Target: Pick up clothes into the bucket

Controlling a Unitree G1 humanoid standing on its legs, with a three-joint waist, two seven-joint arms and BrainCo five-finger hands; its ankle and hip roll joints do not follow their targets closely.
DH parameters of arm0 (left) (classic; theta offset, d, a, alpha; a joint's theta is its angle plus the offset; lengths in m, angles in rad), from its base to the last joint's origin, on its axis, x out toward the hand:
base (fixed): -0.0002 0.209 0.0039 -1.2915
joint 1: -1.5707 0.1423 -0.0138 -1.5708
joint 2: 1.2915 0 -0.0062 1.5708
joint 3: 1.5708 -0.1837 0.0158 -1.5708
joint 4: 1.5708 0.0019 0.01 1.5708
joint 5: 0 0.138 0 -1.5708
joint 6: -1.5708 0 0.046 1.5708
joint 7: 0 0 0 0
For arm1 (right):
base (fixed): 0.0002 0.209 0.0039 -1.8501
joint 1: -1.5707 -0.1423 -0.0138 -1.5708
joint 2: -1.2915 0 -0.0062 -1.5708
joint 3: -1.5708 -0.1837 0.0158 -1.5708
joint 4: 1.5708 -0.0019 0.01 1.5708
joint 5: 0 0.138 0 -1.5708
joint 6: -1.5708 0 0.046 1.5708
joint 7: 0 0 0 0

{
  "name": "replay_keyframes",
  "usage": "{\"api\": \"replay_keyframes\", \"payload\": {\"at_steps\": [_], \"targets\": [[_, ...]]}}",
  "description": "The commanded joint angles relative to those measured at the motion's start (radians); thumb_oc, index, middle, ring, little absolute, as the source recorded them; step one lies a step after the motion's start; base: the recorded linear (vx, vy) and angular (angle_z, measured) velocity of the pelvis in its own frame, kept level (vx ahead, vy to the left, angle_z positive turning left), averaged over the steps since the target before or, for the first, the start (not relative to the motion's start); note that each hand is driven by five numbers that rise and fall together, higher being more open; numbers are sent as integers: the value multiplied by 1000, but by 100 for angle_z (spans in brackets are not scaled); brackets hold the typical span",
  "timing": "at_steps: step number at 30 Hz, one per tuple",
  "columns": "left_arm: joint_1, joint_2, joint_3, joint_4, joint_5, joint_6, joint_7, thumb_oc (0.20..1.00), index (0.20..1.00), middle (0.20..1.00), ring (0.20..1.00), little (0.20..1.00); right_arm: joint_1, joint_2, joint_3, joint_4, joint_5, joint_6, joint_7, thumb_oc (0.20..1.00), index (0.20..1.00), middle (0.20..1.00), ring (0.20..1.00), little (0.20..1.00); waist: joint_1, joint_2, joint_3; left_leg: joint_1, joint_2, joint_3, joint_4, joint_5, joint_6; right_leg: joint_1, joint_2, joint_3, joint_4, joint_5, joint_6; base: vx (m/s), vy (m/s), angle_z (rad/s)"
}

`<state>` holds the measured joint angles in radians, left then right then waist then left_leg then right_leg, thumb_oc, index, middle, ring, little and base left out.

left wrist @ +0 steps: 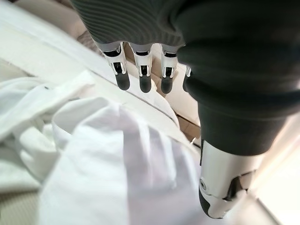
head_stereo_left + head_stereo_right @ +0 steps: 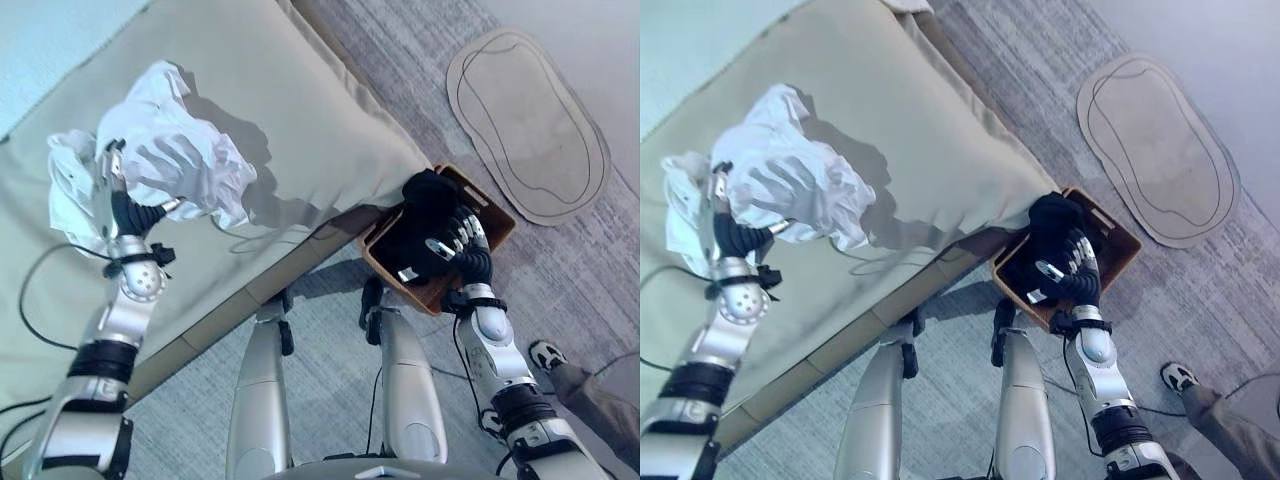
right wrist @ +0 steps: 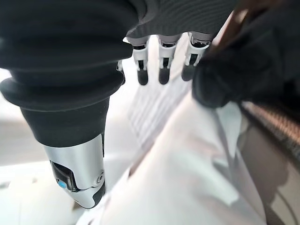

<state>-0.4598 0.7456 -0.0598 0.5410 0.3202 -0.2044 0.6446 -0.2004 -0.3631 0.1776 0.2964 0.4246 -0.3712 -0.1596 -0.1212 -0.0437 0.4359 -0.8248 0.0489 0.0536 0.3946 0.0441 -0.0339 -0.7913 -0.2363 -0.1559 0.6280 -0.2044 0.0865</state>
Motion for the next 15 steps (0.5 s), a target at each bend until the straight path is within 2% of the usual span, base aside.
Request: {"api": "replay_keyframes", "payload": {"at_steps": [1, 2, 8, 9, 15], "targets": [[-55, 60, -3, 35, 80, 20, 36, 1000, 1000, 1000, 1000, 1000, 15, -35, -11, -88, 4, -65, 22, 1000, 1000, 1000, 1000, 1000, -7, -17, -15, -43, 12, -9, 162, -152, 16, -18, -35, 54, -191, 225, 83, 18, 31, -4], [-106, 91, -39, 74, 104, 39, 37, 1000, 1000, 1000, 1000, 1000, 16, -41, -4, -99, 11, -65, 27, 1000, 1000, 1000, 1000, 1000, -13, -22, -12, -76, 14, -12, 189, -157, 16, -47, -32, 59, -171, 223, 83, -45, 33, -2], [-185, 149, -119, 106, 199, 80, 22, 1000, 1000, 1000, 1000, 1000, 31, -51, -9, -110, 14, -68, 36, 1000, 1000, 1000, 1000, 1000, -25, -27, -9, -148, 19, -16, 255, -176, 19, -117, -30, 70, -114, 216, 85, -31, 29, -1], [-226, 162, -163, 140, 239, 95, 12, 1000, 1000, 1000, 1000, 1000, 35, -54, -7, -115, 19, -71, 43, 1000, 1000, 1000, 1000, 1000, -31, -28, -13, -172, 22, -16, 274, -182, 20, -141, -28, 76, -104, 213, 85, -27, 49, -1], [-321, 173, -278, 180, 327, 113, -15, 1000, 1000, 1000, 1000, 1000, 44, -55, -4, -121, 24, -75, 55, 1000, 1000, 1000, 1000, 1000, -44, -31, -22, -208, 27, -13, 289, -187, 23, -176, -25, 86, -102, 219, 86, -10, 35, -9]]}}
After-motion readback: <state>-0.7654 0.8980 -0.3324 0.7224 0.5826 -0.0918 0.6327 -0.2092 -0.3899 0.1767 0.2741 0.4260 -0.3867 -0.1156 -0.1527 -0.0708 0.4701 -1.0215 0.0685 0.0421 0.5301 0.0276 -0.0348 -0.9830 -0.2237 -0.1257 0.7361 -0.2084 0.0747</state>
